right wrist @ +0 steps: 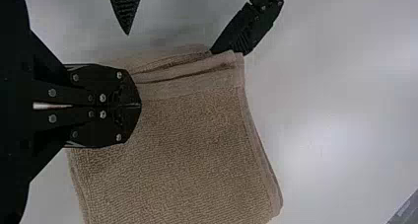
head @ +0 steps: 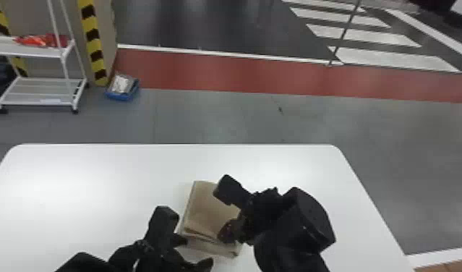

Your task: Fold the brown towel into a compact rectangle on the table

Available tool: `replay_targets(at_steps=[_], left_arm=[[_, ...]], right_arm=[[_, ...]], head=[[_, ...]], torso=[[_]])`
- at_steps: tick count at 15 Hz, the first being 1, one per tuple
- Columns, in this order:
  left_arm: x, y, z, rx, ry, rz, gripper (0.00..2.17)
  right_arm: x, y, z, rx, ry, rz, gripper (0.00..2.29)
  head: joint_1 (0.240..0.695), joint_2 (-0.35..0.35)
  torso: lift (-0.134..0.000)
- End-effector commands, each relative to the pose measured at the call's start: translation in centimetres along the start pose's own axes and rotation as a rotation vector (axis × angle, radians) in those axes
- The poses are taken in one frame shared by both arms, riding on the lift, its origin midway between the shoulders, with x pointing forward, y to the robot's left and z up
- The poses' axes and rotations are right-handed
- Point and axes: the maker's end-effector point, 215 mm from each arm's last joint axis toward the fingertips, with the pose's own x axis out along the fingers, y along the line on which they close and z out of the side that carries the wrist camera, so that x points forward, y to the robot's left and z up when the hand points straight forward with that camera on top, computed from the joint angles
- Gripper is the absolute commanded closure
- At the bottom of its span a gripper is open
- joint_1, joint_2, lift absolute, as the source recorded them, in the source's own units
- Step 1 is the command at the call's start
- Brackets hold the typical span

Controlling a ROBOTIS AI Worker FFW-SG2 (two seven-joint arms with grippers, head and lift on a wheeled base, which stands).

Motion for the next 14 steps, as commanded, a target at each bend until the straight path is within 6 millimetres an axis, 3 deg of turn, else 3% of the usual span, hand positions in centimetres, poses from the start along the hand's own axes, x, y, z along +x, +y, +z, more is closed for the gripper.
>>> replay_targets(at_steps=[1, 6, 7, 9, 11, 14], left_arm=[[-2.0, 1.1, -1.2, 0.004, 0.095, 0.001, 0.2], [-6.4, 3.7, -0.9, -0.102, 0.129, -0.059, 0.19], [-7.3, 4.9, 0.6, -0.102, 0.093, -0.036, 0.19], [-8.7, 6.6, 1.7, -0.131, 0.055, -0.003, 0.19], [-9.6, 7.6, 2.8, -0.14, 0.019, 0.032, 0.19], [-9.3, 7.3, 4.0, -0.137, -0.03, 0.056, 0.19]], right_arm=[[0.2, 0.0, -0.2, -0.006, 0.002, 0.001, 1.99], [-0.1, -0.3, 0.1, 0.002, -0.011, -0.002, 1.99], [-0.3, -0.5, 0.1, 0.009, -0.019, -0.006, 1.99], [-1.1, -0.8, 0.3, 0.063, -0.073, 0.002, 1.99], [-2.9, -2.3, 1.3, 0.134, -0.162, -0.013, 1.99], [-4.5, -7.5, 2.0, 0.236, -0.23, -0.131, 1.99]], head=[[0.695, -0.206], [0.695, -0.162], [0.695, -0.141], [0.695, -0.116], [0.695, -0.098], [0.695, -0.088]], torso=[[0.0], [0.0], [0.0], [0.0], [0.0], [0.0]])
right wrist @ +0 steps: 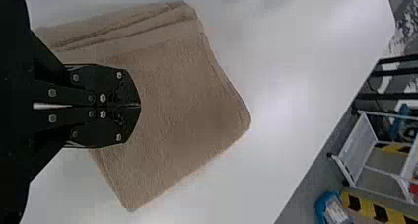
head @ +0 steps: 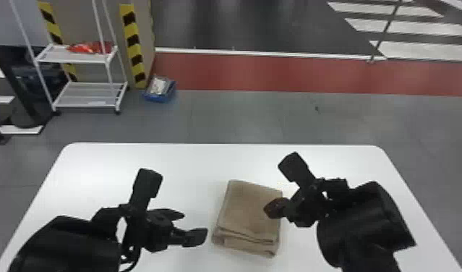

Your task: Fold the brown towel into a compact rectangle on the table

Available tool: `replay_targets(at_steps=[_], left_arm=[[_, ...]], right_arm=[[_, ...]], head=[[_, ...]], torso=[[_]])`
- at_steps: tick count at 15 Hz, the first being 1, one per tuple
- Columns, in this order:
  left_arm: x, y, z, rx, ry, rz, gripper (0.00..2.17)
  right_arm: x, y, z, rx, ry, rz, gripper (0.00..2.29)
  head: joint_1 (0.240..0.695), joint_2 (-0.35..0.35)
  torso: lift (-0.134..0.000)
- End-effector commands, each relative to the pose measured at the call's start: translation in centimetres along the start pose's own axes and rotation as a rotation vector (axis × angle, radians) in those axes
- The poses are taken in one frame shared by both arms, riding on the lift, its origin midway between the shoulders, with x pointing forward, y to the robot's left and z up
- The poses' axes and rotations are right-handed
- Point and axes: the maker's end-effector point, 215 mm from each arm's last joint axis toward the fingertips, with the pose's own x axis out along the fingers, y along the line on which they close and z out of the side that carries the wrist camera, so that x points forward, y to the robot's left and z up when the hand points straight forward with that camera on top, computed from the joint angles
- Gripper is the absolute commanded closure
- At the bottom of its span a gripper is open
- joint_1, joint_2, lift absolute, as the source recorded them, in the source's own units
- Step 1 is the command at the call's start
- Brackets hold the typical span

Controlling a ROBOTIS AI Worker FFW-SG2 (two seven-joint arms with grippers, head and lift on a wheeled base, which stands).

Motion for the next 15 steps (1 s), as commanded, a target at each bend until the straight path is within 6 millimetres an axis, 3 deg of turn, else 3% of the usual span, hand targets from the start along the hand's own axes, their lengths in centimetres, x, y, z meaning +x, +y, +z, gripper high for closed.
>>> replay_targets(at_steps=[1, 5, 10, 12, 15], left_arm=[[0.6, -1.2, 1.2, 0.012, -0.045, -0.004, 0.19], [1.9, -3.2, 1.4, 0.041, -0.059, -0.027, 0.19], [1.5, -2.5, 0.9, 0.03, -0.057, -0.015, 0.19], [1.5, -2.4, 0.8, 0.031, -0.056, -0.013, 0.19], [1.7, -2.8, 0.9, 0.033, -0.056, -0.02, 0.19]], right_arm=[[0.2, -2.8, 0.4, 0.063, -0.022, -0.047, 1.99], [2.5, -5.3, -2.0, 0.093, 0.056, -0.11, 1.99], [3.2, -4.7, -3.4, 0.089, 0.064, -0.088, 1.99], [1.3, -4.9, 1.1, 0.157, -0.103, -0.063, 1.99], [1.4, -4.2, 5.3, 0.158, -0.214, -0.049, 1.99]], head=[[0.695, -0.096], [0.695, -0.155], [0.695, -0.183], [0.695, -0.178], [0.695, -0.151]], torso=[[0.0], [0.0], [0.0], [0.0], [0.0]])
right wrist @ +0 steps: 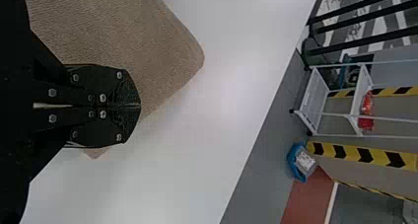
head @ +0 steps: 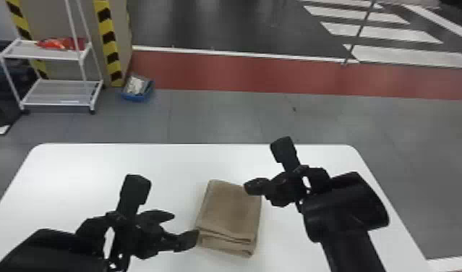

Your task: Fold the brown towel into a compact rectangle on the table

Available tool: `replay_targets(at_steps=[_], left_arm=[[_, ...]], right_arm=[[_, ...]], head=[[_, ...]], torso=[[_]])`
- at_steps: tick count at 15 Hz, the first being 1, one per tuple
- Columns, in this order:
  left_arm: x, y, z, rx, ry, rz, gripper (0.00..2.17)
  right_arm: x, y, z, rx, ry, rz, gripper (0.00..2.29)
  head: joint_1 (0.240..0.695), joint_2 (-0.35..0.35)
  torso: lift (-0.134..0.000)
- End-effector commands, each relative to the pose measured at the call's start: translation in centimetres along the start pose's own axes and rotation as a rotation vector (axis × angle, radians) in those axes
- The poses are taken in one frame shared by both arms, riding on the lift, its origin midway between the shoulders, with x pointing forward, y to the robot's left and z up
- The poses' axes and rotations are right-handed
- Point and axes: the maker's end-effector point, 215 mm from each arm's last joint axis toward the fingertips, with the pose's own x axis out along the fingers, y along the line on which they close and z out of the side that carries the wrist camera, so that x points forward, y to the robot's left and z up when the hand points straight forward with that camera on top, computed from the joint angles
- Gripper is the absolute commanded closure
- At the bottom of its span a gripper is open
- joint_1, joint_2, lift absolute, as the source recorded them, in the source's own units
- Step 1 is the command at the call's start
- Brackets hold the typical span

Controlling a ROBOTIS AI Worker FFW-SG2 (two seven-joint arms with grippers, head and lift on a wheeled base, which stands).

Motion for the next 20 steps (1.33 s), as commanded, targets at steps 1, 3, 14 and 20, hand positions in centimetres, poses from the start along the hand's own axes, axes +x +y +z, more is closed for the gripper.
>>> replay_targets(at_steps=[1, 3, 14, 20], left_arm=[[0.1, -0.2, 0.0, -0.001, 0.0, -0.003, 0.19], [0.0, 0.1, -0.1, -0.002, 0.001, 0.0, 0.19], [-0.4, 0.8, 0.0, 0.001, -0.013, 0.011, 0.19], [-1.2, 1.7, -0.4, -0.031, -0.031, 0.023, 0.19]], right_arm=[[1.4, 1.6, 2.3, -0.016, -0.06, 0.021, 1.99], [3.7, 2.7, 2.0, -0.029, -0.037, 0.039, 1.99], [6.6, 9.1, 0.9, -0.084, 0.007, 0.206, 1.99], [2.3, 6.5, 2.7, 0.026, -0.125, 0.14, 1.37]], head=[[0.695, -0.144], [0.695, -0.129], [0.695, -0.032], [0.695, -0.008]], torso=[[0.0], [0.0], [0.0], [0.0]])
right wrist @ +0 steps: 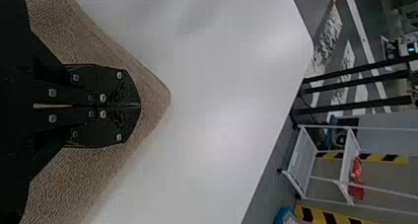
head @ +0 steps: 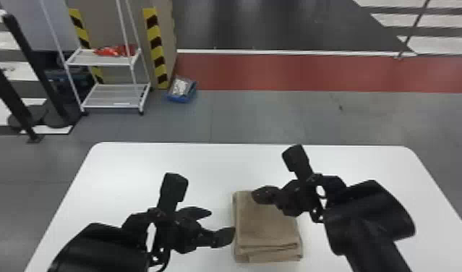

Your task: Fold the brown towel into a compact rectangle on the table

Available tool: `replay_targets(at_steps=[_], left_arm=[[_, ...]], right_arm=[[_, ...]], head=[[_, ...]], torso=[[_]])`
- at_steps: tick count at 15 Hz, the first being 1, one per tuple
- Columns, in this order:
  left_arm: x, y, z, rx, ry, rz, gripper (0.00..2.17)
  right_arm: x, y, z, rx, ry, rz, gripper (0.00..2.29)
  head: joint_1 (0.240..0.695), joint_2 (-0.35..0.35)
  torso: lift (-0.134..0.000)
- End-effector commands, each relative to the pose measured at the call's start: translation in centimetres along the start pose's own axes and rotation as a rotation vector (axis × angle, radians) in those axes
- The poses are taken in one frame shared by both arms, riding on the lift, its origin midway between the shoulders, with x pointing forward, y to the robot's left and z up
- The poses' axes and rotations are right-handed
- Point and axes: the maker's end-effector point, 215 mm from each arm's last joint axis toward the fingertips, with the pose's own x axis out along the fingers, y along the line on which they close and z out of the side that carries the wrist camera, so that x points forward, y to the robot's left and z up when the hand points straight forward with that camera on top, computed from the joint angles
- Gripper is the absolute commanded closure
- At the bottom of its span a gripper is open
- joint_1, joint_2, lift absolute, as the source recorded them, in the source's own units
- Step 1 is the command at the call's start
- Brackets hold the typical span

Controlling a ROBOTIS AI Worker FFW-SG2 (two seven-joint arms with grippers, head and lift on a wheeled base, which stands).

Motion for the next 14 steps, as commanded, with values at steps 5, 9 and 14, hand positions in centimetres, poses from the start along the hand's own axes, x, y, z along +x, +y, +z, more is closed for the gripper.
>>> replay_targets(at_steps=[5, 9, 14], left_arm=[[-5.3, 6.0, 3.8, -0.063, -0.299, 0.164, 0.19], [-12.8, 11.8, 2.7, -0.119, -0.528, 0.418, 0.19], [-18.9, 11.6, 0.6, -0.044, -0.66, 0.577, 0.19]], right_arm=[[-13.8, -5.4, 2.1, 0.098, -0.302, -0.463, 0.01], [-19.6, -4.8, -0.6, 0.042, -0.454, -0.605, 0.04], [-22.4, -1.2, -3.1, -0.001, -0.544, -0.648, 0.07]], head=[[0.695, -0.065], [0.695, -0.051], [0.695, 0.014]], torso=[[0.0], [0.0], [0.0]])
